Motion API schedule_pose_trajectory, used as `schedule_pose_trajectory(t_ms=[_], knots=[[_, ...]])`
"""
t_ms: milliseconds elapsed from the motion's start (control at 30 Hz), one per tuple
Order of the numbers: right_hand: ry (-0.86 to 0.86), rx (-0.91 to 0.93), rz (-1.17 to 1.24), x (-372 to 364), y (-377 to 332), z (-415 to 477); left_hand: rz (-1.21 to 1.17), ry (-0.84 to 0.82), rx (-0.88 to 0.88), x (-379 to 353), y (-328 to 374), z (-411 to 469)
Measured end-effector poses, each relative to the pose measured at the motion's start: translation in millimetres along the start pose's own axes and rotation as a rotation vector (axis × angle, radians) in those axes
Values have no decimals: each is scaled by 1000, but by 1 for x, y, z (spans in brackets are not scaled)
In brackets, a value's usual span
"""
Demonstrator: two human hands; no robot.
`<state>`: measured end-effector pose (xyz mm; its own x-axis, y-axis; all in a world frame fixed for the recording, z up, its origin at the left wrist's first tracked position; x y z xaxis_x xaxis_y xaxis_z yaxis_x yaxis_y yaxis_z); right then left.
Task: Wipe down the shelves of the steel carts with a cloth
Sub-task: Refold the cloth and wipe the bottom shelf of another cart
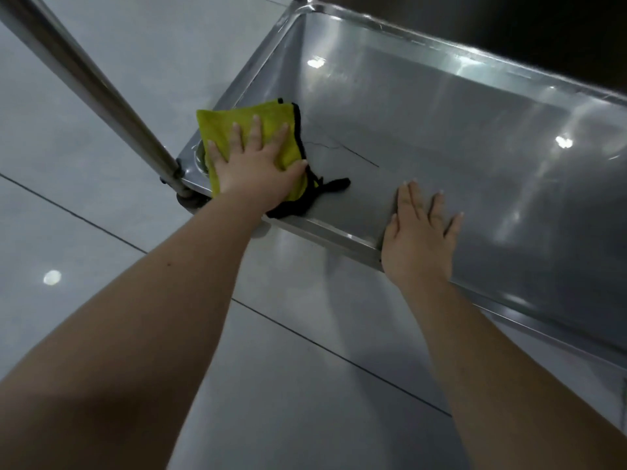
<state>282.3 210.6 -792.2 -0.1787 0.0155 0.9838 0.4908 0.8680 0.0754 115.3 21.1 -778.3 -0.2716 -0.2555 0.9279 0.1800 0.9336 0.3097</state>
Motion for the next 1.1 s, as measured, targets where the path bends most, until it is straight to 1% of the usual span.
schedule_pose_trajectory(t_ms=[67, 200, 267, 333, 367, 400, 500, 600, 633, 700, 800, 867, 1000, 1033, 1100], knots=[[-3, 1, -7, 0, -2, 0, 2, -19, -85, -14, 38, -7], [-19, -5, 33, 1, 1, 0, 61, -102, -444, -52, 120, -33], [-18, -9, 34, 2, 4, 0, 70, -126, -535, -52, 126, -29], [-16, 8, 15, 2, 4, 0, 71, -136, -581, -42, 110, -15], [-14, 8, 19, 2, 3, 0, 70, -136, -570, -35, 98, -5], [-11, 4, 28, 3, 2, -1, 61, -124, -523, -27, 83, 7], [-7, -3, 61, 4, 1, -1, 30, -27, -269, 1, 26, 38], [10, 2, 55, 3, 1, -1, -9, 47, -27, 20, -28, 49], [16, 1, 49, 3, 0, -1, 2, 51, 6, 23, -35, 50], [13, 1, 29, 2, 0, -1, 59, 56, 15, 23, -35, 54], [-9, 10, 8, 3, -2, 1, 65, 51, 16, 20, -11, 71], [-24, 12, 12, 3, -3, 1, 72, 13, -66, 7, 26, 80], [-48, 8, -18, 4, -1, 1, 102, -104, -463, -40, 142, 50], [-51, -4, -24, 5, 0, 1, 98, -136, -536, -49, 162, 38], [-61, -25, -27, 6, 1, 1, 69, -171, -592, -56, 177, 27]])
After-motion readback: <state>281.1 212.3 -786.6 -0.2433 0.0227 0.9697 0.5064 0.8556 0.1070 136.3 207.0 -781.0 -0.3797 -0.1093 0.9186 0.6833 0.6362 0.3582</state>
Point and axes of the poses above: each hand's wrist, its own z-axis towards the middle knuckle, its own x-axis out of the back of the hand, y = z × x, the point moved 2 cm from there along z, towards the middle knuckle, and after that the axes turned 12 degrees about -z, right-handed, at the moved point
